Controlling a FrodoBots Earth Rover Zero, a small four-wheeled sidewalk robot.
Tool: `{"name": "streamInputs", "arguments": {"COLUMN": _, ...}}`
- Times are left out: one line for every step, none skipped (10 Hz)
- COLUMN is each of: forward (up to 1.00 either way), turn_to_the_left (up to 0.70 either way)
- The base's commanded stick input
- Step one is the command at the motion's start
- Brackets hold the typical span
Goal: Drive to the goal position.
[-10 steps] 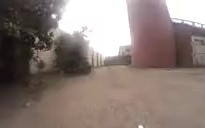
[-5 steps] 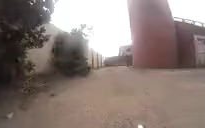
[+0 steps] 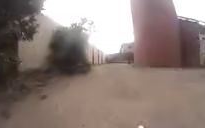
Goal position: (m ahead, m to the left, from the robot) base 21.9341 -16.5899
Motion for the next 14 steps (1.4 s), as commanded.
{"name": "streamInputs", "arguments": {"forward": 0.7, "turn_to_the_left": 0.0}}
{"name": "streamInputs", "arguments": {"forward": 0.7, "turn_to_the_left": 0.0}}
{"name": "streamInputs", "arguments": {"forward": 0.7, "turn_to_the_left": 0.0}}
{"name": "streamInputs", "arguments": {"forward": 0.7, "turn_to_the_left": 0.0}}
{"name": "streamInputs", "arguments": {"forward": 0.7, "turn_to_the_left": -0.18}}
{"name": "streamInputs", "arguments": {"forward": 0.7, "turn_to_the_left": -0.35}}
{"name": "streamInputs", "arguments": {"forward": 0.7, "turn_to_the_left": -0.35}}
{"name": "streamInputs", "arguments": {"forward": 0.7, "turn_to_the_left": 0.0}}
{"name": "streamInputs", "arguments": {"forward": 0.7, "turn_to_the_left": 0.0}}
{"name": "streamInputs", "arguments": {"forward": 0.7, "turn_to_the_left": 0.0}}
{"name": "streamInputs", "arguments": {"forward": 0.7, "turn_to_the_left": 0.0}}
{"name": "streamInputs", "arguments": {"forward": 0.7, "turn_to_the_left": 0.0}}
{"name": "streamInputs", "arguments": {"forward": 0.7, "turn_to_the_left": 0.0}}
{"name": "streamInputs", "arguments": {"forward": 0.7, "turn_to_the_left": 0.0}}
